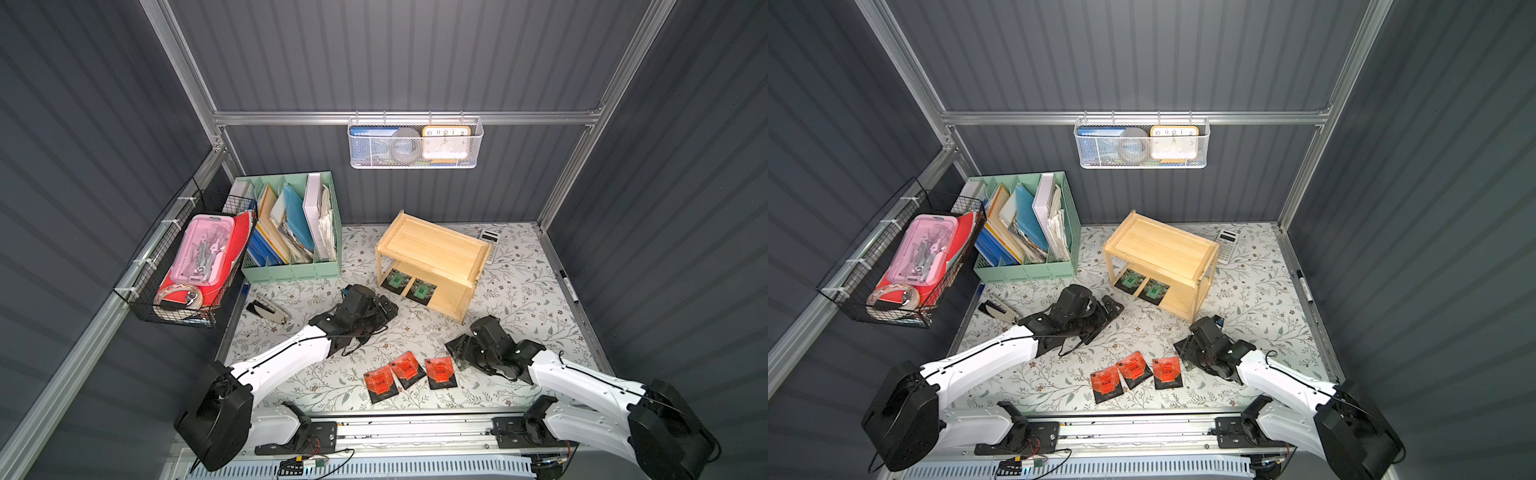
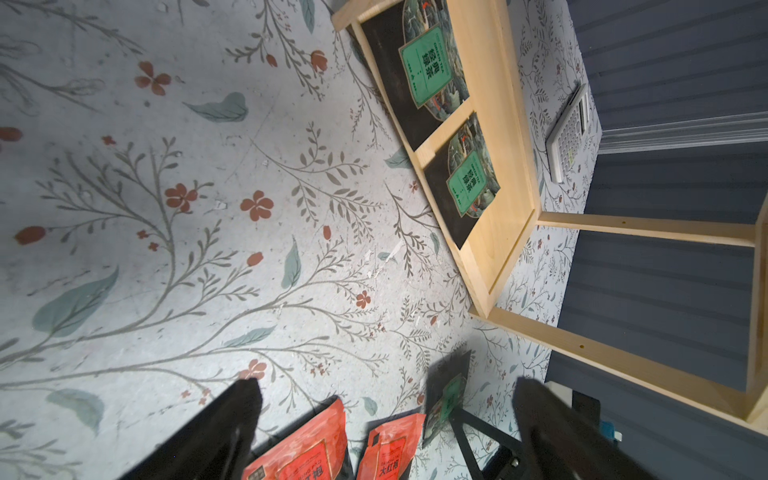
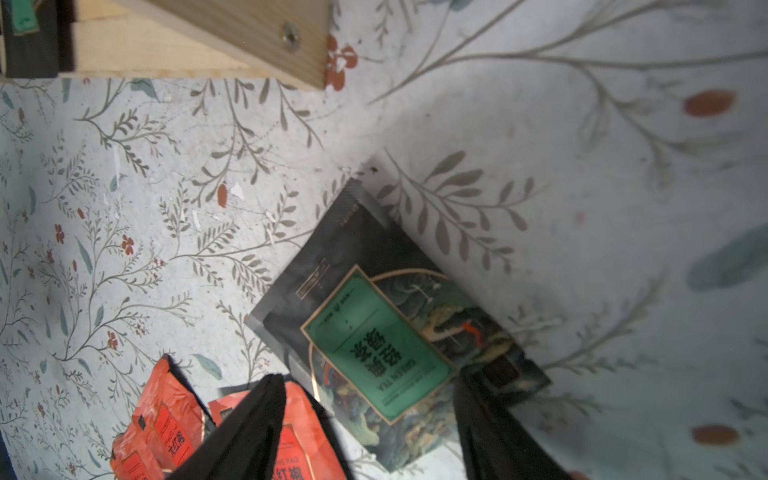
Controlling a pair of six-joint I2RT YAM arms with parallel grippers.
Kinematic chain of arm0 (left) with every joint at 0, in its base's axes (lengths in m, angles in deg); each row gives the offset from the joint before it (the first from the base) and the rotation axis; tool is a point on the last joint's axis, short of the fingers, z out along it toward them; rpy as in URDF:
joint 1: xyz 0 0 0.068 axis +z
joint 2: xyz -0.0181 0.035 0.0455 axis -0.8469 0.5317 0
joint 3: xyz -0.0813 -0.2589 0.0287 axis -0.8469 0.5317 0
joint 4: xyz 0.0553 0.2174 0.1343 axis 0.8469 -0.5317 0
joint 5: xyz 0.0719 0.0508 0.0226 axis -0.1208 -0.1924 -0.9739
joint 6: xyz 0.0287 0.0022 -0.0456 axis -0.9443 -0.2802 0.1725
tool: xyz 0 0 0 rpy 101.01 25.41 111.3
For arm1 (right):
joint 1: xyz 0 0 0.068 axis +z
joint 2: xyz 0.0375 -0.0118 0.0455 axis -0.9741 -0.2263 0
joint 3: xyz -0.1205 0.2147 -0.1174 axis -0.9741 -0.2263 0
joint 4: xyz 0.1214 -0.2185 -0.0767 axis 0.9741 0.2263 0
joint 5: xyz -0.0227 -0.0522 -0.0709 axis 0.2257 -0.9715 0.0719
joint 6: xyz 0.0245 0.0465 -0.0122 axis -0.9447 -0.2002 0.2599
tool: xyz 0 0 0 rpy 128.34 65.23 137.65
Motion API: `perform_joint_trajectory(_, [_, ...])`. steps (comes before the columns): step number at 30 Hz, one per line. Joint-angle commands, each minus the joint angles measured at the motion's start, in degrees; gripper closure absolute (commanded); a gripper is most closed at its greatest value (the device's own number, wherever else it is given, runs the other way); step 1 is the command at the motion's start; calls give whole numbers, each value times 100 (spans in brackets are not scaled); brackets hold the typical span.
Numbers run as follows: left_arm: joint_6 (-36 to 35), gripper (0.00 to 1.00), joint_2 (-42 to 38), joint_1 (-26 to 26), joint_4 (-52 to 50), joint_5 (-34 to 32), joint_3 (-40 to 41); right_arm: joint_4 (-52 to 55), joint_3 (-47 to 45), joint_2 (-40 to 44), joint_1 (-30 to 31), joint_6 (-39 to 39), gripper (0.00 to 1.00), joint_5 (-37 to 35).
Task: Place the tea bags on the shelf by color
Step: Move the tea bag to the center of the board.
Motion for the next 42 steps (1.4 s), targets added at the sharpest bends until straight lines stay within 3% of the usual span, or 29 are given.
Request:
perform_joint_trajectory(1, [1,0,-189,-17,-227,-78,94,-139,158,-378,-18,332,30,284])
perform_joint_trajectory(11, [59,0,-400,-24,-326,-130,199,-483,1184,-1894,-14,1130,30,1154])
perform_joint_trajectory(20, [148,0,-738,-23,-463,-228,378,-764,1614,-2504,69,1282,31,1262])
perform_joint_trajectory(30, [220,0,-869,-22,-446,-259,499,-704,1333,-2059,87,1052,32,889])
perform_joint_trajectory(42, [214,0,-603,-17,-255,-84,477,-629,1132,-1134,483,1564,32,590])
